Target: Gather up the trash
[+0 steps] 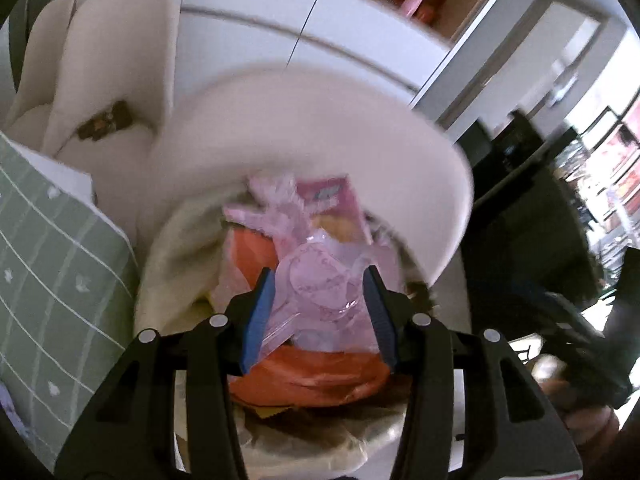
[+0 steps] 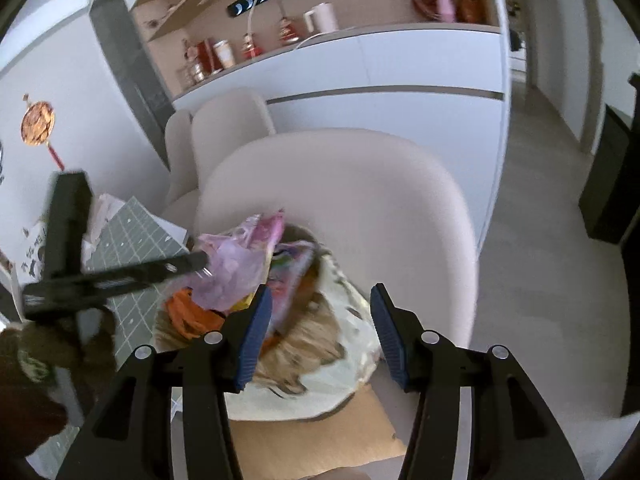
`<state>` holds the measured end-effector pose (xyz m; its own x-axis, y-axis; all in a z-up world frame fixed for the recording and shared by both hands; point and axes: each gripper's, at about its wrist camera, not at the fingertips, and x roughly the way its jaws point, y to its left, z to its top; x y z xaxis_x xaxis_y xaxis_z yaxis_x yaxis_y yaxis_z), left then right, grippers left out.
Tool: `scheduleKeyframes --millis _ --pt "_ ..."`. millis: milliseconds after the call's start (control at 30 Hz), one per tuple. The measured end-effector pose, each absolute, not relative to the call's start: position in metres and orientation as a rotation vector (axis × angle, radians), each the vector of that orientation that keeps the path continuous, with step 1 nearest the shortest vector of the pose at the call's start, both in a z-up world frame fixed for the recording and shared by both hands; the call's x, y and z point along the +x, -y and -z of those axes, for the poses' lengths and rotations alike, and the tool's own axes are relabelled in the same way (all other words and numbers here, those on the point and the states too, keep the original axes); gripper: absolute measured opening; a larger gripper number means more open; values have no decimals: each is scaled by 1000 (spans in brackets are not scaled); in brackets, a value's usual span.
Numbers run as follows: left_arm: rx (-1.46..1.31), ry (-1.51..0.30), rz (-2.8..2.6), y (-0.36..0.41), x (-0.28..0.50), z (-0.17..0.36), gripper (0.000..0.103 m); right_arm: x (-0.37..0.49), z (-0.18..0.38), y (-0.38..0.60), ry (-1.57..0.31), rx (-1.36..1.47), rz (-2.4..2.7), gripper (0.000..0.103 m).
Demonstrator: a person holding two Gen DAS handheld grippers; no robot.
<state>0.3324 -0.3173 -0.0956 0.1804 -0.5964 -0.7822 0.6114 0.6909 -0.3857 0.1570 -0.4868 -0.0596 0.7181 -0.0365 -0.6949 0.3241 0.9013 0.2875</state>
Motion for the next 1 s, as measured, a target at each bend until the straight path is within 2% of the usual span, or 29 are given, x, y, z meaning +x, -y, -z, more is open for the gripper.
scheduleKeyframes --millis 133,267,333,467,600,767,1000 --pt "42 -1141 779 333 326 123 44 135 63 500 -744 407 185 49" --pt "-12 -1120 765 332 315 125 47 112 66 507 -746 394 133 49" --pt "-41 -1109 749 325 310 122 54 105 68 509 -752 389 102 49" --pt "-110 -1051 709 305 291 103 75 90 70 507 -752 358 43 49" --pt "-133 -972 674 281 263 76 84 89 67 501 -749 346 -22 49" --pt "-102 -846 532 243 206 43 86 86 50 475 -720 307 -127 49" --pt "-98 -686 263 170 86 0 86 61 13 409 -651 200 -270 49"
